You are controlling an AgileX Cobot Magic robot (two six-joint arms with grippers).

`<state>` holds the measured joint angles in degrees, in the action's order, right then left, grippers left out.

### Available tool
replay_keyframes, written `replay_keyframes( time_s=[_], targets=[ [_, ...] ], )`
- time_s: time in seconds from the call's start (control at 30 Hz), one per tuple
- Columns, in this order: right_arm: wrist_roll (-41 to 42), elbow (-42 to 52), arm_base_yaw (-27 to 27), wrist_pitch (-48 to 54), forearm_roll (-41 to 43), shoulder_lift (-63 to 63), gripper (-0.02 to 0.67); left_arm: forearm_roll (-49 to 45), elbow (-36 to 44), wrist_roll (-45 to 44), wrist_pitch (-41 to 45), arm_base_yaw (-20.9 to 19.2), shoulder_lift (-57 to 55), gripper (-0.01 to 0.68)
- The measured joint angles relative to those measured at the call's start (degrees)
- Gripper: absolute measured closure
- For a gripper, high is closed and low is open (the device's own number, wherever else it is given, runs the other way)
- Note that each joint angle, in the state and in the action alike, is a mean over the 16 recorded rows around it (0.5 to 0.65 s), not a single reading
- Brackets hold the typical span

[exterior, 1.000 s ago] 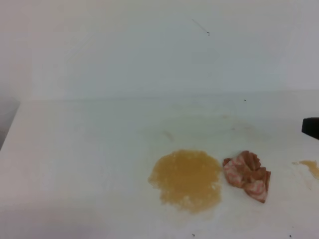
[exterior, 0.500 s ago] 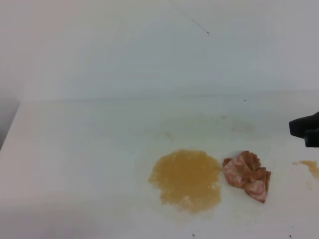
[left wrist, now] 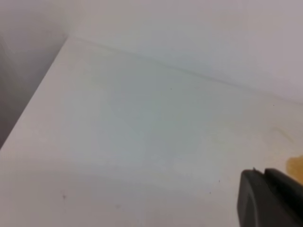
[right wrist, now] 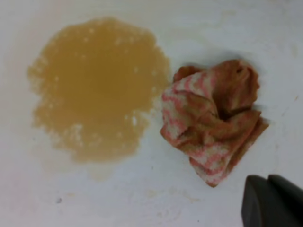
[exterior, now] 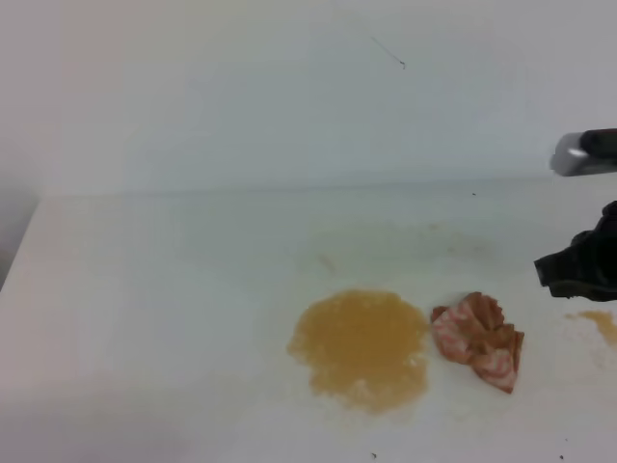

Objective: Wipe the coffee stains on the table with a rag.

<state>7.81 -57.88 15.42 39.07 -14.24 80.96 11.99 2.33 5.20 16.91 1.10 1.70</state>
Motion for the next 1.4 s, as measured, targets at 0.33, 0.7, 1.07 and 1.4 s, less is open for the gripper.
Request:
replay_keyframes(
  time_s=[0.33, 0.7, 1.07, 1.4],
  targets=[
    [-11.94, -7.61, 8.43, 3.70, 15.05, 10.17, 0.647, 0.00, 0.00, 0.00, -0.06, 0.00, 0.00, 0.678],
    [-14.79, -9.72, 11.17, 0.25, 17.73, 17.94, 0.456, 0.00, 0.00, 0.00, -0.01, 0.00, 0.00, 0.678],
    [-15.12, -9.72, 11.18, -3.78, 16.28, 24.47, 0.211, 0.00, 0.00, 0.00, -0.01, 0.00, 0.00, 0.677],
    [-16.31, -9.73, 11.18, -5.17, 16.65, 30.17, 0.332, 0.00, 0.00, 0.00, 0.02, 0.00, 0.00, 0.677]
  ],
)
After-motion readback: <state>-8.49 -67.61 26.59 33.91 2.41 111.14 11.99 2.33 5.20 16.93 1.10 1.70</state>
